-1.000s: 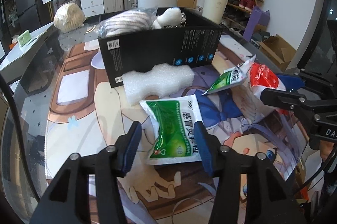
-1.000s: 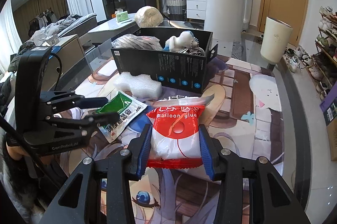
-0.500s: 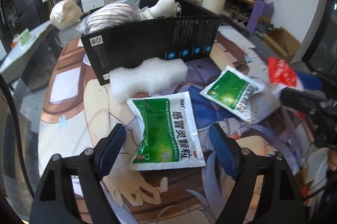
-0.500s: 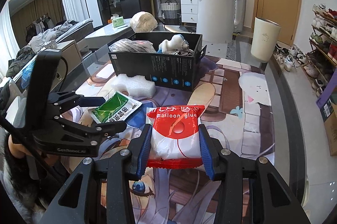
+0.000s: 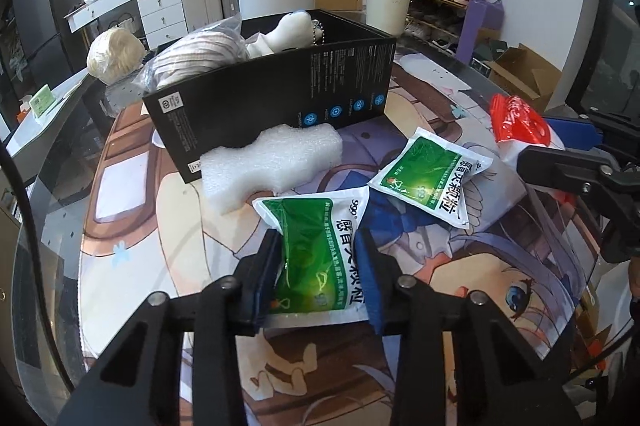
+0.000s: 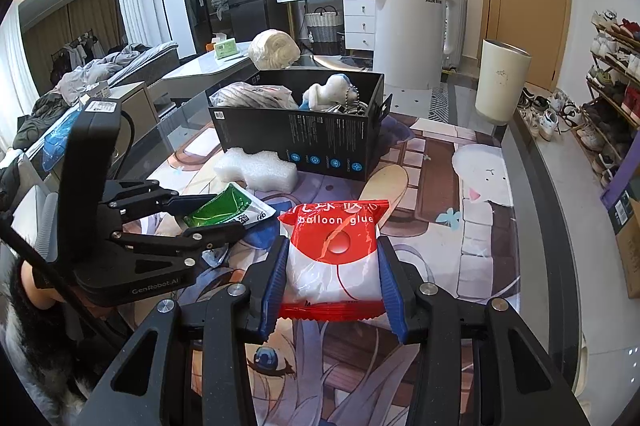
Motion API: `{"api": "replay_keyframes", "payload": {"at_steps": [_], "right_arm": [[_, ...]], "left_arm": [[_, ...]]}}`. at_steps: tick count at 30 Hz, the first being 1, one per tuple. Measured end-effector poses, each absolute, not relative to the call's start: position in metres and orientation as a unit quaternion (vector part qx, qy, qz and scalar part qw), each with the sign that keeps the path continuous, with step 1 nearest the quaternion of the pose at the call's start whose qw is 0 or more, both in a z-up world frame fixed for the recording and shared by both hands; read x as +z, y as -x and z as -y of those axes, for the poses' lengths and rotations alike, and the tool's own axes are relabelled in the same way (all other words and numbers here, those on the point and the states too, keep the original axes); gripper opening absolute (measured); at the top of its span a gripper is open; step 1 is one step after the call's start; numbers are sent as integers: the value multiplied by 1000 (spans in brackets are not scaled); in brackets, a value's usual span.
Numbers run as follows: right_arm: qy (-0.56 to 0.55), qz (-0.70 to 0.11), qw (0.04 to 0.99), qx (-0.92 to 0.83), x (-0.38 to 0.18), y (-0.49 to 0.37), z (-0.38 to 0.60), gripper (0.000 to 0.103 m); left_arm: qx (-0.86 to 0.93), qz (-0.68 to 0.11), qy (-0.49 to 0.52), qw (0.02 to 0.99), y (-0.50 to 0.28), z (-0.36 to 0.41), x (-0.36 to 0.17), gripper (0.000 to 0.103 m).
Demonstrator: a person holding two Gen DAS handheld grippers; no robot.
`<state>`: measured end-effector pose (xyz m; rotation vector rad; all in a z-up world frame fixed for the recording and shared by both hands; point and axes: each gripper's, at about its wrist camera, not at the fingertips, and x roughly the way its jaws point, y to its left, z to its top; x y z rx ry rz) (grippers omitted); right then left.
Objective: Organize soft objects
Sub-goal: 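Lift the green sachet with the left gripper while the right carries the glue packet toward the box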
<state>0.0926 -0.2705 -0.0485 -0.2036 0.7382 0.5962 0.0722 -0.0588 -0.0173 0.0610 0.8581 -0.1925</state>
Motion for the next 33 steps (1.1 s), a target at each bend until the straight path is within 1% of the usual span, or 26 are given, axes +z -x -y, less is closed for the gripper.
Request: {"api": "replay_keyframes", "payload": {"at_steps": [6, 21, 33], "right_arm": [[96, -351, 885, 289, -47, -94, 269, 43], [98, -325, 892, 299, -36, -99, 256, 43], [98, -303, 899, 300, -22, -112, 241, 43]], "left_arm": [[-104, -405, -19, 908, -65, 54, -12, 35], [-99, -326, 22, 940, -44, 23, 35, 35], [-92, -288, 43, 952, -52, 4, 61, 35]]}}
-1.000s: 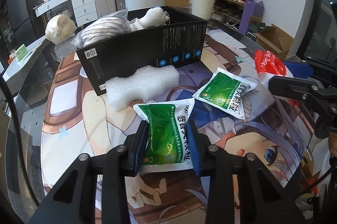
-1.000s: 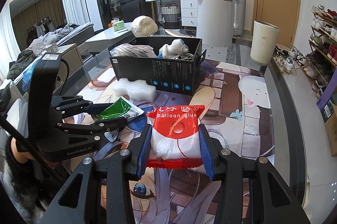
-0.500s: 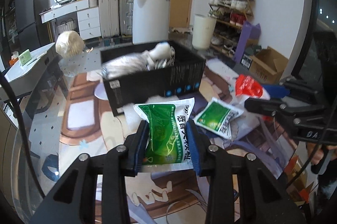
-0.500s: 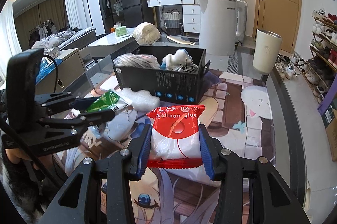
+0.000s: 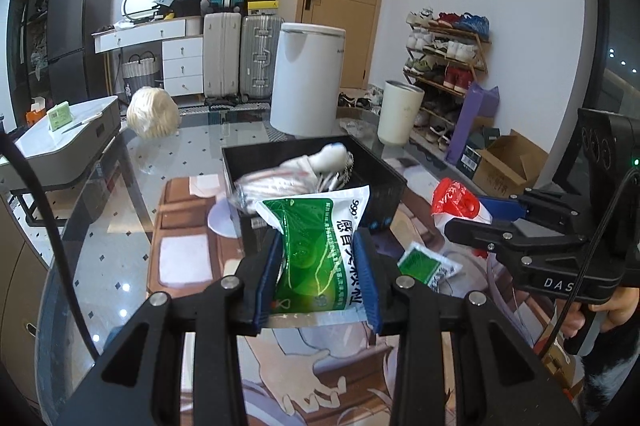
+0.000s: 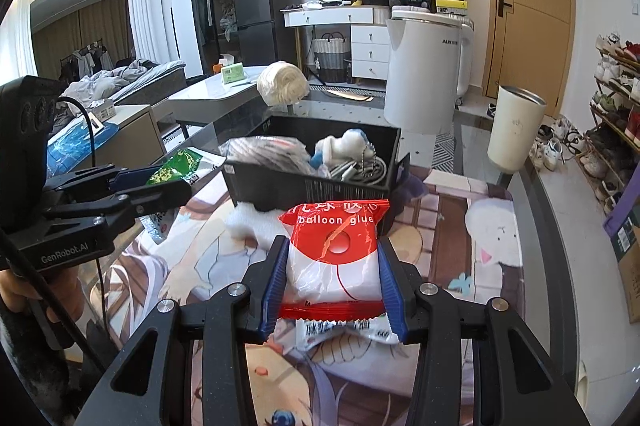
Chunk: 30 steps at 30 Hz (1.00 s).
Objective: Organize soft objects
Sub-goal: 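Lift the green sachet with the left gripper while the right carries the glue packet toward the box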
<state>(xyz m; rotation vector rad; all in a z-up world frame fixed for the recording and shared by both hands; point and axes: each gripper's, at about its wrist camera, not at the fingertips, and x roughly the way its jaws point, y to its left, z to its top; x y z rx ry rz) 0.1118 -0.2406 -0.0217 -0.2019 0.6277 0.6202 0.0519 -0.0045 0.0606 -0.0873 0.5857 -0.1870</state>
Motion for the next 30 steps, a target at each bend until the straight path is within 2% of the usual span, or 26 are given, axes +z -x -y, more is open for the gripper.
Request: {"api": "replay_keyframes", "payload": {"at_steps": [30], "right_arm": [[92, -281, 910, 292, 0, -169, 220, 43]], "left_arm": [[-76, -265, 54, 960, -111, -20, 81, 35]]}}
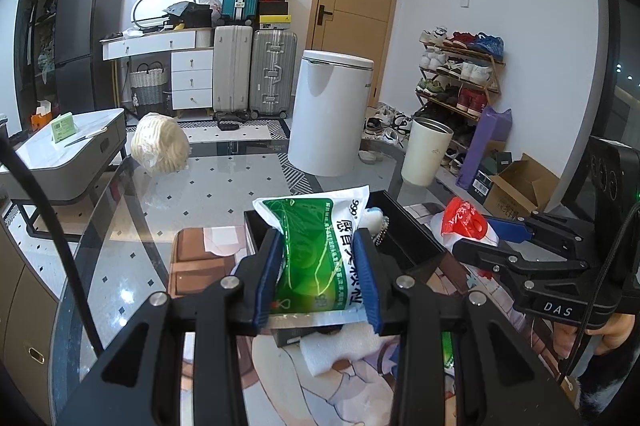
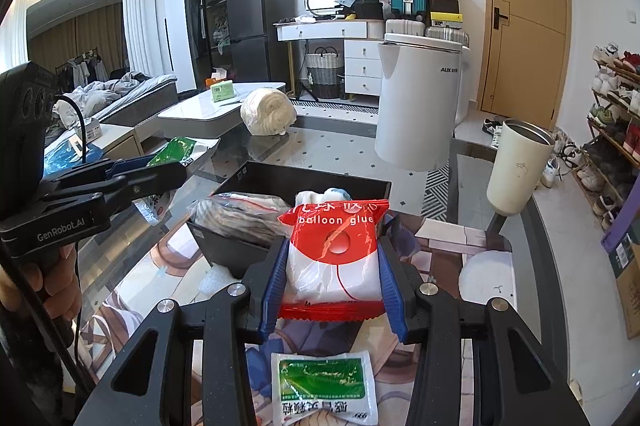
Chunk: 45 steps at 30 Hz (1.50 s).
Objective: Organize soft objects
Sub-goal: 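Lift the green sachet with the left gripper while the right carries the glue packet toward the box, then lower the green sachet into the box with the left gripper while the right drops the glue packet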
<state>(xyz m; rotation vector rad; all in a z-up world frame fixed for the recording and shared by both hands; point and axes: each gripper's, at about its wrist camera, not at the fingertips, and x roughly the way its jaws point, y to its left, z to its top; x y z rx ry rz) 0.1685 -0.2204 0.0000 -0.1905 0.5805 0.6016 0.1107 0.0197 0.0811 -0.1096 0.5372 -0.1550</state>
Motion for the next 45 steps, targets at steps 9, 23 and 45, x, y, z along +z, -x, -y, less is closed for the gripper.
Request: {"api": "replay_keyframes", "payload": {"at_steps": [9, 23, 45], "right_arm": [[99, -289, 903, 301, -3, -183, 209, 43], [109, -309, 891, 313, -15, -212, 188, 43], [136, -339, 875, 317, -29, -230, 173, 43]], "left_arm": [[-74, -271, 46, 959, -136, -17, 78, 35], [-51, -289, 48, 955, -163, -16, 67, 36], [-58, -328, 37, 942, -192, -9, 47, 36]]}}
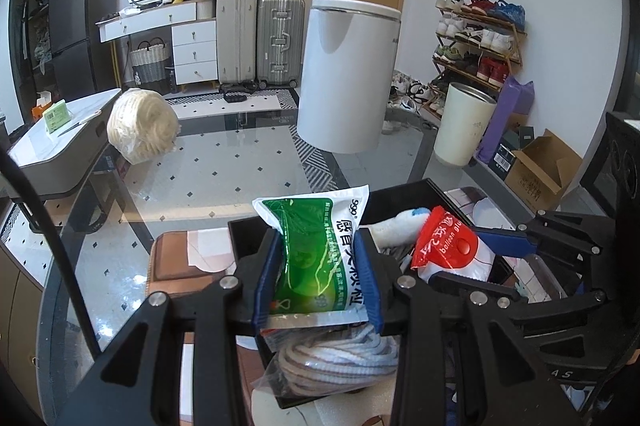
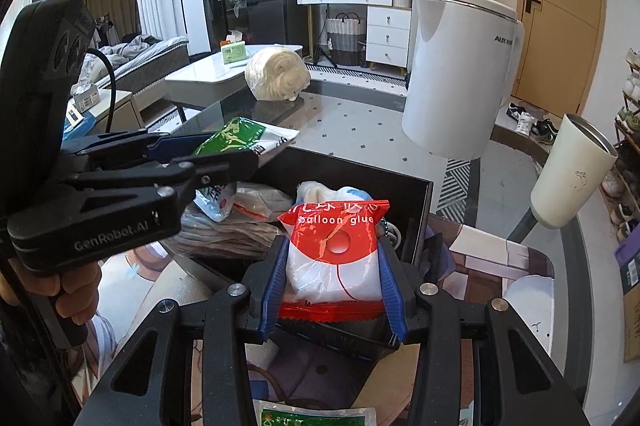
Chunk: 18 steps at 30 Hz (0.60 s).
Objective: Organize soft objects
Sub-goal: 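Lower the green sachet into the box with the left gripper while the right drops the glue packet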
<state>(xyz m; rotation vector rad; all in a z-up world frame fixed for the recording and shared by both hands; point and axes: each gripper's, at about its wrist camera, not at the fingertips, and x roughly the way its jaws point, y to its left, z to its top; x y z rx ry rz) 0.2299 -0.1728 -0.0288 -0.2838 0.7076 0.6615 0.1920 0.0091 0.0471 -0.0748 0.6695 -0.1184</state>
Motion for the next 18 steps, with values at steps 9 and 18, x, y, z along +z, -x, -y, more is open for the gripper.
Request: {"api": "replay_keyframes", "payload": {"at_steps": [9, 18], "right_arm": [[156, -367, 865, 304, -38, -243, 161, 43], [157, -378, 858, 311, -41, -250, 157, 43]], "left_arm": [[-65, -341, 31, 937, -201, -4, 39, 37], [-67, -347, 21, 935, -203, 0, 33, 38]]}}
